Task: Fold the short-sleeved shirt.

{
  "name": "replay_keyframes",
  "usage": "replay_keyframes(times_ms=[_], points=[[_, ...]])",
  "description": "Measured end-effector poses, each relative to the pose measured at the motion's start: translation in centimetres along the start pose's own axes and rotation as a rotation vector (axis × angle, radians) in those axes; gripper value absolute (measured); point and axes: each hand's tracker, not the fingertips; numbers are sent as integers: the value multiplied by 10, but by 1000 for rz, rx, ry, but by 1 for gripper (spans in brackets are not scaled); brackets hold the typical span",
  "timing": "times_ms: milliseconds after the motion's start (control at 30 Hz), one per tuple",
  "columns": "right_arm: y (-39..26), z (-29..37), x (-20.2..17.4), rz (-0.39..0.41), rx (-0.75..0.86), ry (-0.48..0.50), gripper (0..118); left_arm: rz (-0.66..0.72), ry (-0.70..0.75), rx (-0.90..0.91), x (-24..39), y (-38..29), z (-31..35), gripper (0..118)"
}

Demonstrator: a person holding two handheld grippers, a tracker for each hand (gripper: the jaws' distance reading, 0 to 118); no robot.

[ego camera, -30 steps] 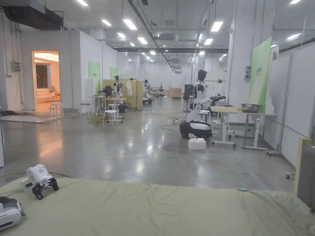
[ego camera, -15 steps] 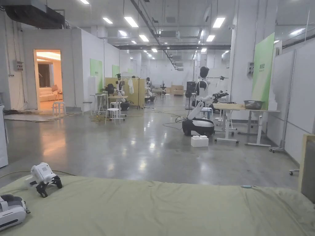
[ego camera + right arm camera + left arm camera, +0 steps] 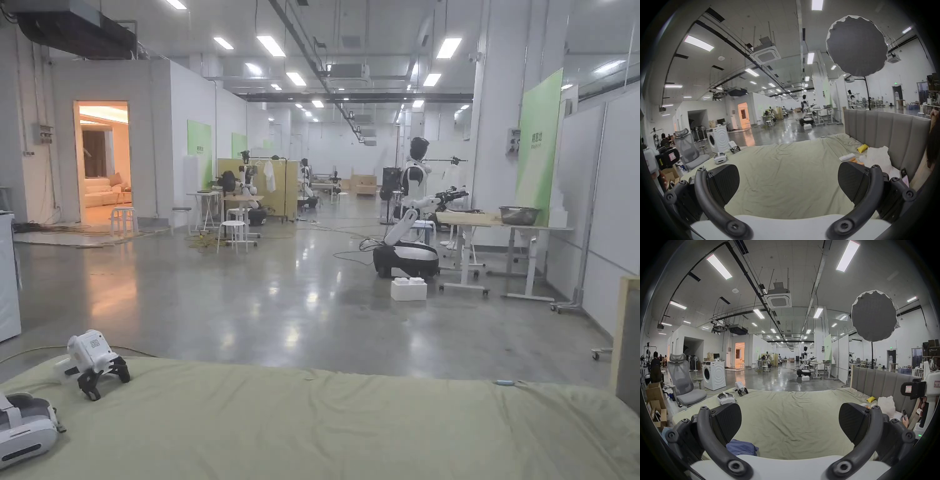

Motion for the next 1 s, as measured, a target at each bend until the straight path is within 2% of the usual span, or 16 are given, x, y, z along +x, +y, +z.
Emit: replay_keyframes(times_ms=[67, 167, 267, 367, 500, 733, 833, 933, 967, 1000], points=[[4, 1, -5, -29, -36, -75, 118, -3, 5, 4, 0, 0, 0, 118], [7, 1, -5, -16, -49, -63, 118, 7, 14, 9, -1, 1, 1, 118], [7, 4, -5, -60, -17, -72, 118, 26, 9, 8, -3, 2, 2, 118], [11, 3, -8, -83, -56, -130, 118, 26, 7, 11, -2, 3, 3, 118], [9, -2, -9, -25, -54, -130, 118, 20, 6, 11, -2, 3, 3, 118], [2, -3, -20, 14, -28, -124, 118, 13, -7, 7, 3, 3, 2, 118], [1, -5, -22, 61, -54, -62, 118, 6, -18, 11, 6, 4, 2, 118], [-5, -4, -12, -7, 22, 122, 118, -8, -23, 25, 8, 4, 3, 118], [-5, -2, -10, -37, 44, 163, 118, -11, -23, 32, 8, 4, 3, 118], [-4, 2, -10, -23, 74, 179, 118, -13, -24, 36, 9, 5, 4, 118]])
